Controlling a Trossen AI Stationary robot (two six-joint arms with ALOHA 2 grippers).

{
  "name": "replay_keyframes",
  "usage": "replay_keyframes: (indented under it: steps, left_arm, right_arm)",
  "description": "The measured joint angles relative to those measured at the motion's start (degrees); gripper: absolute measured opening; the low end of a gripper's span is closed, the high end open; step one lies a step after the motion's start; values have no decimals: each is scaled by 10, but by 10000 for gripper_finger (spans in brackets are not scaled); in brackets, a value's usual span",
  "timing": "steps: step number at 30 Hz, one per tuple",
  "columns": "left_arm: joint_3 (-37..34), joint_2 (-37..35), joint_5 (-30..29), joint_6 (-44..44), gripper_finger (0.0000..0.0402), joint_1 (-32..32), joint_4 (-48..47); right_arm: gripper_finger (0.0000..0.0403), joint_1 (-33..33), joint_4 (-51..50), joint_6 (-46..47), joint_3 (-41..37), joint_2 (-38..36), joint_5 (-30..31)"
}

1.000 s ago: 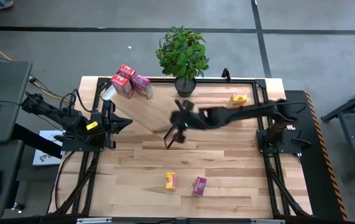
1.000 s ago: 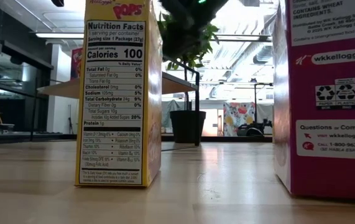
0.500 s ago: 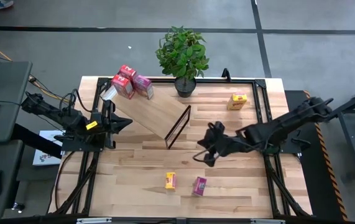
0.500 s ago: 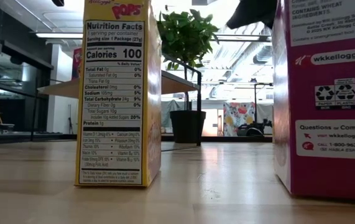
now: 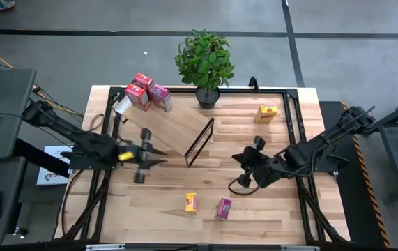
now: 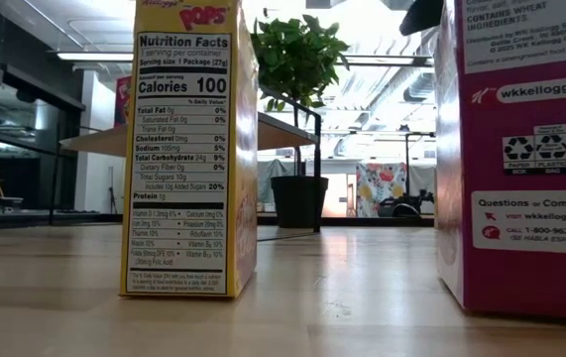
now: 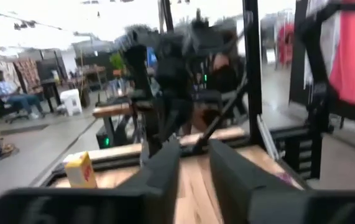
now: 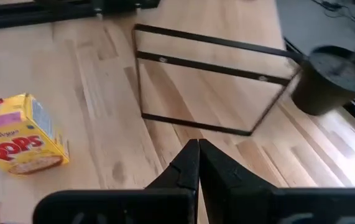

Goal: Stack cereal on shelf
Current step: Put the bottom yellow cereal box on the shelf

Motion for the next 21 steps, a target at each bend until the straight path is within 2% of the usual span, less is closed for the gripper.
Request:
replay_keyframes:
  steps: [4,6,9,11,14,16,18,21]
  left_arm:
    - [77,117,6,-3,155,4,-10]
    - [124,169,26,4,191,8,-53]
    - [217,237,91,15,236,19,-159]
    - [283,280,170,20,258,29,-244]
    - [374,344,319,50,278,44,-370]
    - [428,385,386,83,282,50,-421]
    - [467,418,412,137,284,54,-470]
    - [507,464,409,208,284,59,-500]
  right_arm:
    - [0,13,-25,30,0,-8,30]
    - [0,16,-23,29,0,-8,37]
    - [0,16,-23,29,0,-8,31]
    - [0,16,-24,29,0,-8,28]
    - [0,16,-23,29,0,-8,29]
    - [0,16,-25,29,0,-8,29]
    - [0,16,-25,29,0,-8,29]
    - [0,16,-25,29,0,-7,29]
